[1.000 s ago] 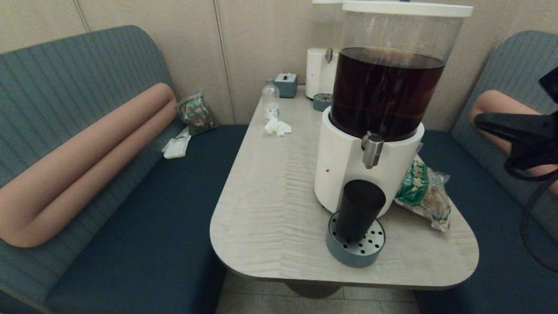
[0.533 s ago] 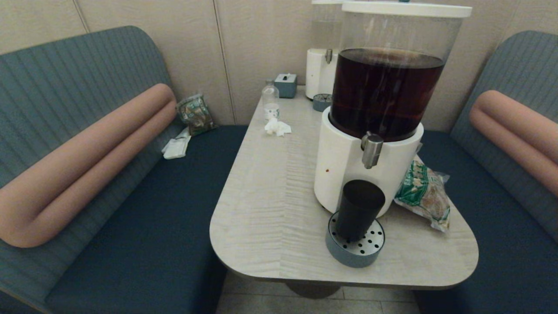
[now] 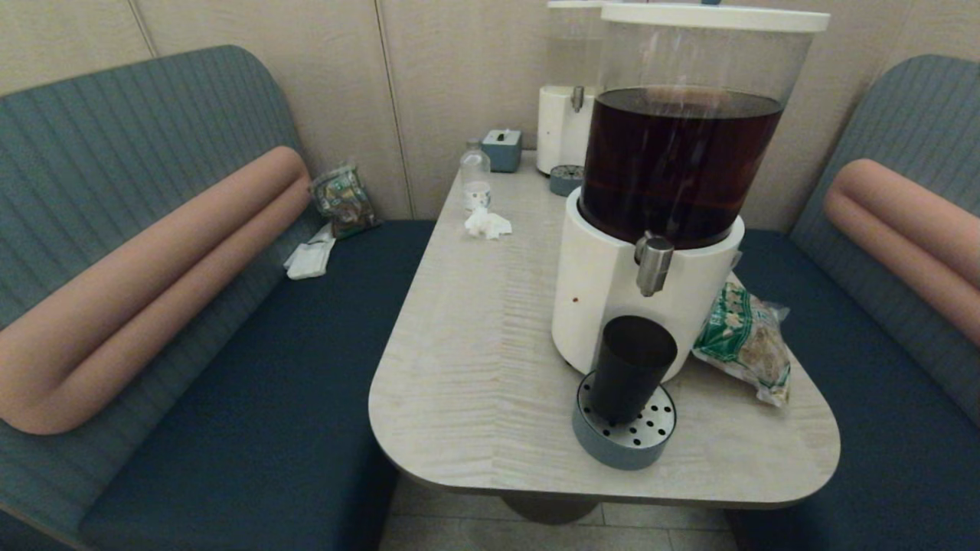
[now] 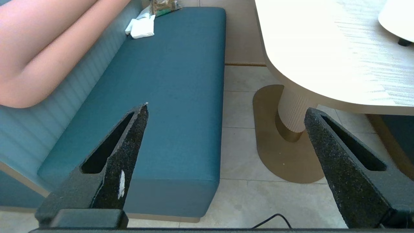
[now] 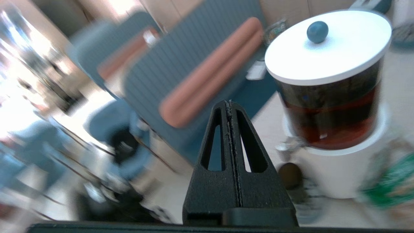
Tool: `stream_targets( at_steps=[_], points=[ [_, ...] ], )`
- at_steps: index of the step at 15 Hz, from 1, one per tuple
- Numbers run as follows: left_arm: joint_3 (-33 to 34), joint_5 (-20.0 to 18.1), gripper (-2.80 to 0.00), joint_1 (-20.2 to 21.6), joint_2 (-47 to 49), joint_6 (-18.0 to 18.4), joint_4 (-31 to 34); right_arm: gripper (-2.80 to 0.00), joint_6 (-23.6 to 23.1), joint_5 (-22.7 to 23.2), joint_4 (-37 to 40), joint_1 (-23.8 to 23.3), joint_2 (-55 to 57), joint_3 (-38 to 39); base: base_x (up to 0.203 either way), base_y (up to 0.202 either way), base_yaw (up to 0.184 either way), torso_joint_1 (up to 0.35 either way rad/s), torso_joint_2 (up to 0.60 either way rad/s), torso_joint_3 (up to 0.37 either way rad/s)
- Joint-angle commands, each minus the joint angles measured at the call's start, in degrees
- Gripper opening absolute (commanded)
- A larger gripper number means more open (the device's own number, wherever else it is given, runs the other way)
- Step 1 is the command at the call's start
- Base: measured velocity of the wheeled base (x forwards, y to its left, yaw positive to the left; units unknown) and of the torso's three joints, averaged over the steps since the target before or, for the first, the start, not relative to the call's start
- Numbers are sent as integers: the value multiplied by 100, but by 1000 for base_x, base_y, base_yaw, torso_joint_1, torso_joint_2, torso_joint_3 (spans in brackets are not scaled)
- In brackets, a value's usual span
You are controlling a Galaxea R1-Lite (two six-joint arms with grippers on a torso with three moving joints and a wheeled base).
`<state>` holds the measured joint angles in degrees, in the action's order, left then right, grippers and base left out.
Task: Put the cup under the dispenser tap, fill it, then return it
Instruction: Turn on the faucet
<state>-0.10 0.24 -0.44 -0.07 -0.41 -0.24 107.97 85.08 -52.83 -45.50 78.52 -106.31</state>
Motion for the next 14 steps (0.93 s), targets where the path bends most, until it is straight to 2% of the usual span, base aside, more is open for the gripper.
stream_targets(
  at_steps=[1,3,6,10,13,14],
  points=[
    [1,2,0,0,7,-2,-2,-280,914,214,18,100,470,-315,0,0,0,0,0,0],
    [1,2,0,0,7,-2,-2,-280,951,258,52,-14,500,-399,0,0,0,0,0,0],
    [1,2,0,0,7,-2,-2,-280,957,258,6,-674,473,-539,0,0,0,0,0,0],
    [1,2,0,0,7,-2,-2,-280,930,258,-811,-1066,629,-543,0,0,0,0,0,0],
    [1,2,0,0,7,-2,-2,-280,876,258,-3042,-1469,801,31,0,0,0,0,0,0],
    [1,2,0,0,7,-2,-2,-280,837,258,-3396,-1744,852,284,0,0,0,0,0,0]
  ],
)
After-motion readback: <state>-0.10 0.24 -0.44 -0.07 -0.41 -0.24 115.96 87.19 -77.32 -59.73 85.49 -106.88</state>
